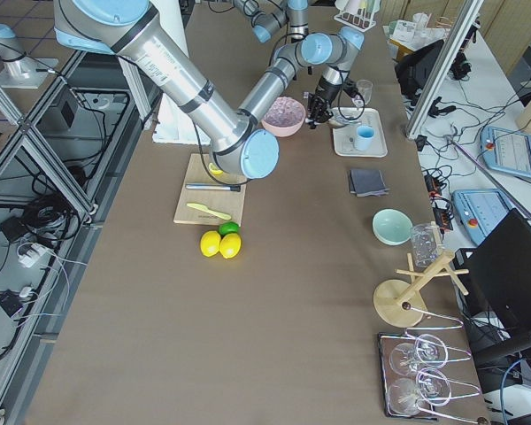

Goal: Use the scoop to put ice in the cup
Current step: 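Tip the scoop over the light-blue cup to pour the ice, right gripper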

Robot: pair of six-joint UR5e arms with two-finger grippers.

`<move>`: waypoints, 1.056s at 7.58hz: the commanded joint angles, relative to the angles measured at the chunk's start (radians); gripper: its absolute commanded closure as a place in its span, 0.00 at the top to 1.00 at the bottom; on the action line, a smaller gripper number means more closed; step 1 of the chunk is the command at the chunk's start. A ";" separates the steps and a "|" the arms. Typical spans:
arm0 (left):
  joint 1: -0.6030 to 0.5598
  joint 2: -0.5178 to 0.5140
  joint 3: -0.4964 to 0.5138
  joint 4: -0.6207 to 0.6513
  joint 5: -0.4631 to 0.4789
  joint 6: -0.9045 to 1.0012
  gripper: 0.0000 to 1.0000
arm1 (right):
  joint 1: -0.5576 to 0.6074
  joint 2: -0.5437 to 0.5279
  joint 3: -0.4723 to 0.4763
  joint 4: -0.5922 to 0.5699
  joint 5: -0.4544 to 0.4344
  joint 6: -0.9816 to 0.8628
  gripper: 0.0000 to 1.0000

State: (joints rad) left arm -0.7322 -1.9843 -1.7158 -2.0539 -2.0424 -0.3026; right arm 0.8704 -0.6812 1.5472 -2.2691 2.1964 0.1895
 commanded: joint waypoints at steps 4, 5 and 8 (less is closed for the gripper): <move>-0.056 -0.004 0.005 0.066 -0.001 -0.010 1.00 | 0.005 0.209 -0.340 -0.039 -0.012 -0.077 0.00; -0.056 -0.005 0.007 0.072 -0.001 -0.010 1.00 | 0.016 0.218 -0.361 -0.040 -0.011 -0.085 0.00; -0.056 -0.016 0.007 0.153 -0.001 0.002 1.00 | 0.024 0.285 -0.470 -0.113 -0.009 -0.166 0.00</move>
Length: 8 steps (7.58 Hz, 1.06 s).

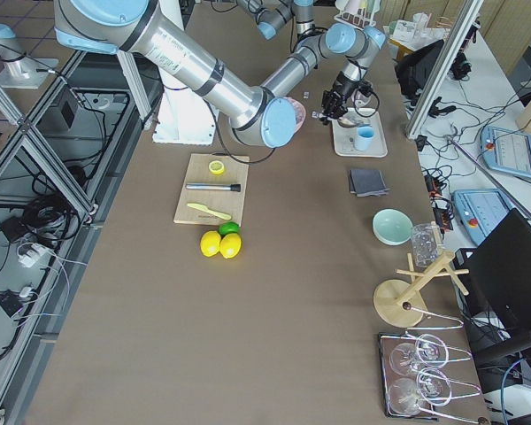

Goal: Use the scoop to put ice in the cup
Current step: 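Tip the scoop over the light-blue cup to pour the ice, right gripper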

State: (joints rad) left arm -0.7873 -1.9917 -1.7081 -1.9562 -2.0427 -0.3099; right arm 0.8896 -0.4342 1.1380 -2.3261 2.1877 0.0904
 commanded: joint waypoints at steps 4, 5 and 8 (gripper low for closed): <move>0.005 -0.024 -0.002 0.069 0.002 0.014 1.00 | 0.005 0.116 -0.196 -0.143 -0.019 -0.221 0.00; 0.011 -0.024 0.002 0.069 0.001 0.044 1.00 | 0.005 0.150 -0.217 -0.194 -0.043 -0.263 0.00; 0.026 -0.019 -0.031 0.277 0.001 0.315 1.00 | 0.022 0.176 -0.268 -0.200 -0.049 -0.290 0.00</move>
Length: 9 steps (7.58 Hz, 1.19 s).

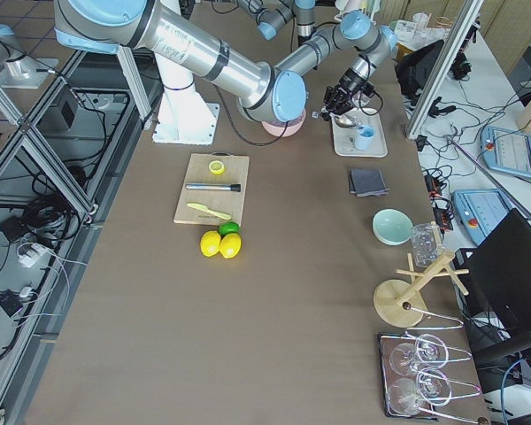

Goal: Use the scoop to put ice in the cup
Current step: 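Carry the empty scoop back toward its spot while the left arm retracts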

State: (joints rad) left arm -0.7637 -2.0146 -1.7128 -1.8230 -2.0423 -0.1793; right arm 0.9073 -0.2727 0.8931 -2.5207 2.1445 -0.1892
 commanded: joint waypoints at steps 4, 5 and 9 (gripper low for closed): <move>0.018 -0.015 -0.186 0.633 0.204 0.559 0.99 | 0.042 0.003 0.007 -0.001 0.000 -0.021 0.00; 0.059 -0.021 -0.191 0.710 0.297 0.655 0.99 | 0.068 -0.037 0.080 -0.001 0.005 -0.009 0.00; 0.283 -0.036 -0.183 0.977 0.744 0.910 0.99 | 0.218 -0.484 0.672 0.069 0.227 0.109 0.00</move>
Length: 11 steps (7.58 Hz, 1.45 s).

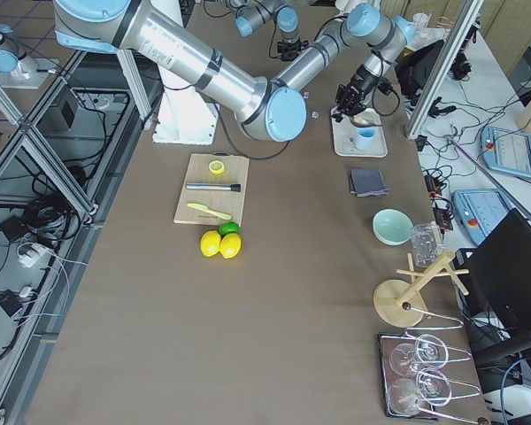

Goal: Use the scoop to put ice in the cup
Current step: 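Carry the empty scoop back toward its spot while the left arm retracts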

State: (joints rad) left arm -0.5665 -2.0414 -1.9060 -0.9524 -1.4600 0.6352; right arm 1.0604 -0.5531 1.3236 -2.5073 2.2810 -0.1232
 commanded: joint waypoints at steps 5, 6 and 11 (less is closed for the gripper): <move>0.105 -0.009 0.007 0.132 0.253 0.166 0.99 | 0.112 -0.327 0.378 0.091 0.120 0.091 0.00; 0.103 -0.006 0.001 0.123 0.248 0.164 0.99 | 0.122 -0.391 0.438 0.152 0.124 0.138 0.00; 0.074 0.015 -0.034 0.106 0.245 0.127 0.98 | 0.164 -0.563 0.609 0.212 0.132 0.151 0.00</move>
State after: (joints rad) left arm -0.4751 -2.0335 -1.9267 -0.8438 -1.2147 0.7589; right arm 1.2112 -1.0568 1.8683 -2.3060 2.4190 0.0295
